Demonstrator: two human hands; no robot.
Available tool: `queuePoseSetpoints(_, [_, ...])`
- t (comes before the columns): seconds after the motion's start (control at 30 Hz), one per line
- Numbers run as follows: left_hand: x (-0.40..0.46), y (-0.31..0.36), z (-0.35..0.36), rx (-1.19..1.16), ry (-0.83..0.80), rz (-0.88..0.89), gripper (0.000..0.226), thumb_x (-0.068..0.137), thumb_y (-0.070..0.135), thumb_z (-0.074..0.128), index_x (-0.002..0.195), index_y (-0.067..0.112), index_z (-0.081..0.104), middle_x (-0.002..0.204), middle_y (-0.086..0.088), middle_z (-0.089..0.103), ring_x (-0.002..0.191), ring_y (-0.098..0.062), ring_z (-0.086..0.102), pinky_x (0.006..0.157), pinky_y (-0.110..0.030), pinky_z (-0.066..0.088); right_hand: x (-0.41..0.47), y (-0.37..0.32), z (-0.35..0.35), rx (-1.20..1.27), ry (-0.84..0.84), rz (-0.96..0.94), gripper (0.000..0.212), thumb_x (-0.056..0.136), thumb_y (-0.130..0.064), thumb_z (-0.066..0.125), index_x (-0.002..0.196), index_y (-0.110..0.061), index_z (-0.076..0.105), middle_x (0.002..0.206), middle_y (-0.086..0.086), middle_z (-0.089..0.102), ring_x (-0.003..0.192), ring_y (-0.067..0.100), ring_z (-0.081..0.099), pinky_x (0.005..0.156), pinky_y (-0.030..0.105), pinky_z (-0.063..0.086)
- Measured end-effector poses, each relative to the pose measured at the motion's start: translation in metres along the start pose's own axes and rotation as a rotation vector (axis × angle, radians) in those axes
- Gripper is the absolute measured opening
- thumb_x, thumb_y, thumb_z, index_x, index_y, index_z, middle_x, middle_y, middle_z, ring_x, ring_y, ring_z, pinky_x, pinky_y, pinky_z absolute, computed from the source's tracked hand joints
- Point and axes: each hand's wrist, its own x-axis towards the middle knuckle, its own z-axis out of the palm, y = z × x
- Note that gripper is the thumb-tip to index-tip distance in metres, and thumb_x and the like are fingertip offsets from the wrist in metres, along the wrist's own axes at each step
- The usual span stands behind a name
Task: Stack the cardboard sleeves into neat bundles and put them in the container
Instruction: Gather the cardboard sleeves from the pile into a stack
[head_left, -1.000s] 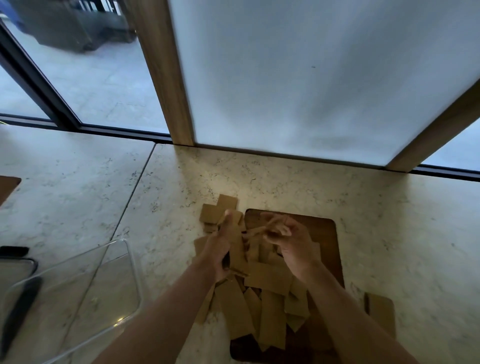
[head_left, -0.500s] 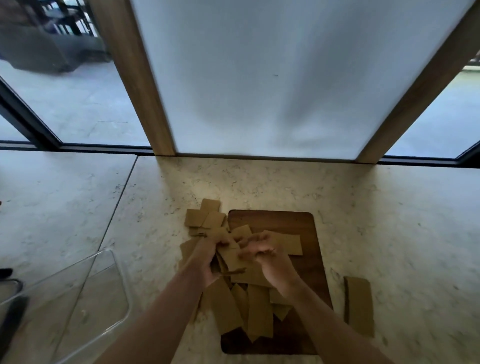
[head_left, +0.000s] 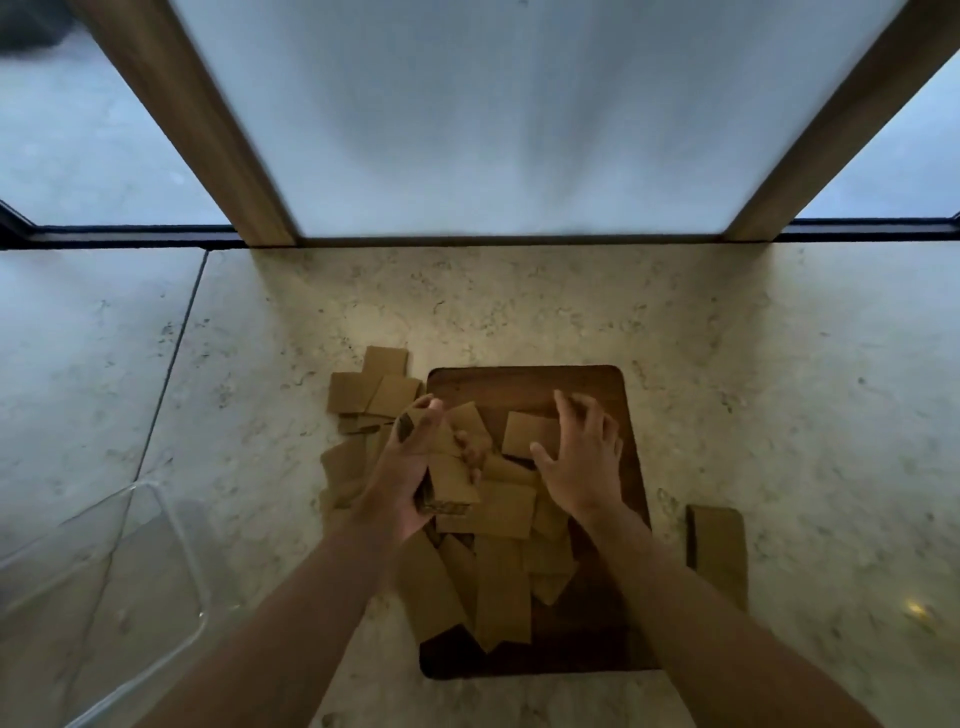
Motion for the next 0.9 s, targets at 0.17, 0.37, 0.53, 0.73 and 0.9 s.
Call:
queuePoseSetpoints(0.17, [0.001, -0.009, -0.006, 0.074, -0.007, 0.022, 0.045, 0.092, 0.035, 0.078, 0.128, 0.022, 0.054, 0.082, -0.019, 0.067, 0.068, -0.031, 0.066, 0.060, -0.044, 0.058, 0.010, 0.031, -0.010, -0.063, -0.026, 0.029, 0.047, 0.079, -0.053, 0.076, 0.115, -0.028, 0.059, 0.130, 0.002, 0.050, 0.126, 0.029, 0.041, 0.105, 0.047, 0.036])
queuePoseSetpoints(0.37, [-0.010, -0.018, 0.008, 0.362, -0.014, 0.116, 0.068, 0.078, 0.048, 0.083, 0.131, 0.015, 0.056, 0.078, -0.019, 0.066, 0.055, -0.029, 0.063, 0.056, -0.040, 0.055, -0.003, 0.030, -0.046, 0.628, 0.023, 0.174, 0.018, 0.094, -0.023, 0.068, 0.106, -0.023, 0.055, 0.099, -0.006, 0.061, 0.094, 0.016, 0.062, 0.071, 0.021, 0.046])
queuePoseSetpoints(0.53, [-0.029, -0.016, 0.012, 0.492, -0.049, -0.066, 0.063, 0.078, 0.063, 0.080, 0.128, 0.028, 0.064, 0.112, -0.019, 0.076, 0.089, -0.040, 0.077, 0.066, -0.046, 0.064, -0.027, 0.003, -0.075, 0.488, -0.410, -0.331, 0.018, 0.095, -0.021, 0.067, 0.110, -0.030, 0.070, 0.109, -0.020, 0.066, 0.102, -0.006, 0.060, 0.081, 0.013, 0.044])
queuePoseSetpoints(0.73, [-0.054, -0.011, -0.010, 0.746, -0.249, -0.220, 0.049, 0.076, 0.010, 0.086, 0.119, 0.030, 0.073, 0.106, -0.012, 0.082, 0.093, -0.030, 0.080, 0.070, -0.040, 0.064, -0.052, -0.034, -0.064, 0.551, -0.389, -0.436, 0.041, 0.081, -0.028, 0.083, 0.118, -0.029, 0.066, 0.114, -0.016, 0.064, 0.105, -0.005, 0.059, 0.086, 0.009, 0.044])
queuePoseSetpoints(0.9, [-0.063, -0.017, -0.036, 0.428, -0.143, -0.105, 0.058, 0.078, -0.002, 0.081, 0.125, 0.029, 0.066, 0.108, -0.013, 0.082, 0.096, -0.035, 0.080, 0.070, -0.047, 0.065, -0.077, -0.035, -0.034, 0.618, -0.219, -0.167, 0.034, 0.087, -0.031, 0.078, 0.118, -0.022, 0.069, 0.111, -0.013, 0.067, 0.099, -0.002, 0.064, 0.084, 0.017, 0.054])
